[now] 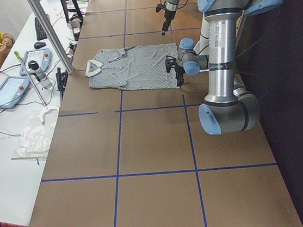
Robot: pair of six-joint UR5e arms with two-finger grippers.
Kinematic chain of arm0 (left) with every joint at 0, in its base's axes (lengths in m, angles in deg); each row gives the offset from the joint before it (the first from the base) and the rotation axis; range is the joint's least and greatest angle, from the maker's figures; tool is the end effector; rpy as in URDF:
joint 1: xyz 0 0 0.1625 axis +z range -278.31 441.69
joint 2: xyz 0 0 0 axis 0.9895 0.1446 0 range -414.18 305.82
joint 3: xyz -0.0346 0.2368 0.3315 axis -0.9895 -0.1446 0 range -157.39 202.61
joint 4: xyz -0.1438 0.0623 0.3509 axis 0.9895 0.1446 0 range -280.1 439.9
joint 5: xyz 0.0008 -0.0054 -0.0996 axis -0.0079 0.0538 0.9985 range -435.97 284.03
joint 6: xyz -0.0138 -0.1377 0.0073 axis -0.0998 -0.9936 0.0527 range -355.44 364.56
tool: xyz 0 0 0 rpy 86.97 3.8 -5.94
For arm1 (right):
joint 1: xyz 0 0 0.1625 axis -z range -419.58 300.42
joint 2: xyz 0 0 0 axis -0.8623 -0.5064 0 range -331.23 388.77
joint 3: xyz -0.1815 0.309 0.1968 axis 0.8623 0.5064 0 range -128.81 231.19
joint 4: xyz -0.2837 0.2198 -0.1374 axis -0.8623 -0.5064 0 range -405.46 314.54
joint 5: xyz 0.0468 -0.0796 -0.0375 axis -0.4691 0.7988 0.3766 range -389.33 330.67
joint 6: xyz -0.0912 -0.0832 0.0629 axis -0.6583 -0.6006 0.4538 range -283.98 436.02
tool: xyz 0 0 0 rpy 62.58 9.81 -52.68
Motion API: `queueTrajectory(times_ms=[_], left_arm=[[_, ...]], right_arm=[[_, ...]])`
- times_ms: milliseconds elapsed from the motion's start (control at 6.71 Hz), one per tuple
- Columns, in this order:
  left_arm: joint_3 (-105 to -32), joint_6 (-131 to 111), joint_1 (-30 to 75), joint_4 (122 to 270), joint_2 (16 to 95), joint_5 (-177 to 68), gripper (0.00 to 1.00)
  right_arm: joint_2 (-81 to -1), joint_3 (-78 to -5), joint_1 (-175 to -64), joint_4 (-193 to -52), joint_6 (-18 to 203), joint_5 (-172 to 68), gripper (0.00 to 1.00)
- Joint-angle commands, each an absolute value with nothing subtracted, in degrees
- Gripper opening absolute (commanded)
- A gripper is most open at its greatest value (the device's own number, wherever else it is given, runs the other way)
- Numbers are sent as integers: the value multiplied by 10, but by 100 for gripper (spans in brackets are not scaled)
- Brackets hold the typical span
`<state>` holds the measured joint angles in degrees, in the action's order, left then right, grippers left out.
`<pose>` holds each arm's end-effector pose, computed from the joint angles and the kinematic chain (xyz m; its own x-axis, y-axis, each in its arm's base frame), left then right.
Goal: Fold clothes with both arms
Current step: 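Lower both grippers and pinch the two hem corners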
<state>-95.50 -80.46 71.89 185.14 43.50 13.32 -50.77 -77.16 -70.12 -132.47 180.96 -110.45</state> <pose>0.4870 -0.2210 0.3666 0.6331 -0.0213 -0.7738 0.1251 0.9893 0.0752 -0.4443 -0.2401 0.2997 0.5100 0.3540 0.7839 -0.4467 0.8879 -0.1103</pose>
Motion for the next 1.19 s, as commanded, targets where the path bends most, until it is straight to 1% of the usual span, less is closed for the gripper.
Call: queueTrajectory(times_ms=[0,596,1043], left_arm=[[-953,-802,718,1851,435,134,64],[-938,-801,719,1853,434,134,63],[-937,-802,719,1853,435,134,57]], right_arm=[[-508,-771,-701,-1325,1810,-1104,90],[-508,-771,-701,-1325,1810,-1104,90],[-508,-771,-701,-1325,1810,-1104,90]])
